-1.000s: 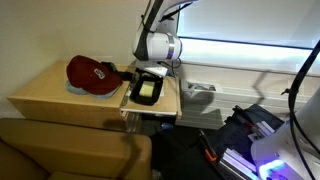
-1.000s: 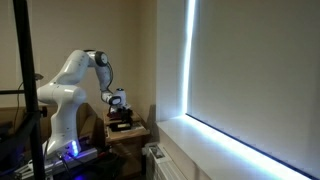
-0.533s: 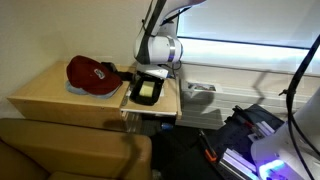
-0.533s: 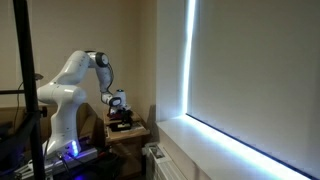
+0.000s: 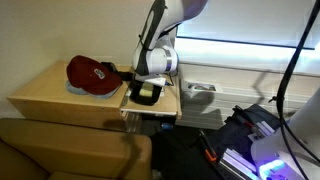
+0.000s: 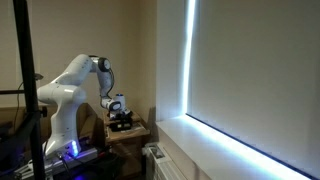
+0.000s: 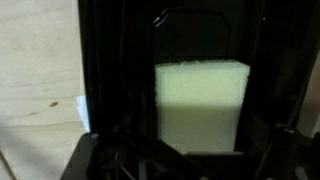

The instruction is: Move the sponge from the oven tray to the pullout table

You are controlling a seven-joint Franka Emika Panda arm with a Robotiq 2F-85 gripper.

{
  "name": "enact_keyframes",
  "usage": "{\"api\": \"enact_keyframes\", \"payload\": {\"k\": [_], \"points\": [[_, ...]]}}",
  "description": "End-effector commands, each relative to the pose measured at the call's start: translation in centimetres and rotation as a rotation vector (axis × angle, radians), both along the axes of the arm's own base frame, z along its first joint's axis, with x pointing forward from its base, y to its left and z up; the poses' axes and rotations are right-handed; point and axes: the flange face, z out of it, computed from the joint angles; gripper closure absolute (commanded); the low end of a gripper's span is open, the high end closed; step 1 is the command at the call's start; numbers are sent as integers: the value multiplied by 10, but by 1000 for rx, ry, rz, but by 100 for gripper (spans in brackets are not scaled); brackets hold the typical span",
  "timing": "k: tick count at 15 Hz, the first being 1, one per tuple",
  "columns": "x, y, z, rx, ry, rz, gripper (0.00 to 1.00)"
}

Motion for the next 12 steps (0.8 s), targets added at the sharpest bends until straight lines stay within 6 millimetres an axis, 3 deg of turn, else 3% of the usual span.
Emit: {"api": "enact_keyframes", "payload": {"k": [1,3,4,6,12], "points": [[8,5,-9,5,-22,22,0],[10,3,-14,2,-12,24,5],[10,2,-14,3,-9,22,27],[11,-1,-13,0,-14,12,32],[16,2,3,14,-36,6,71]]}}
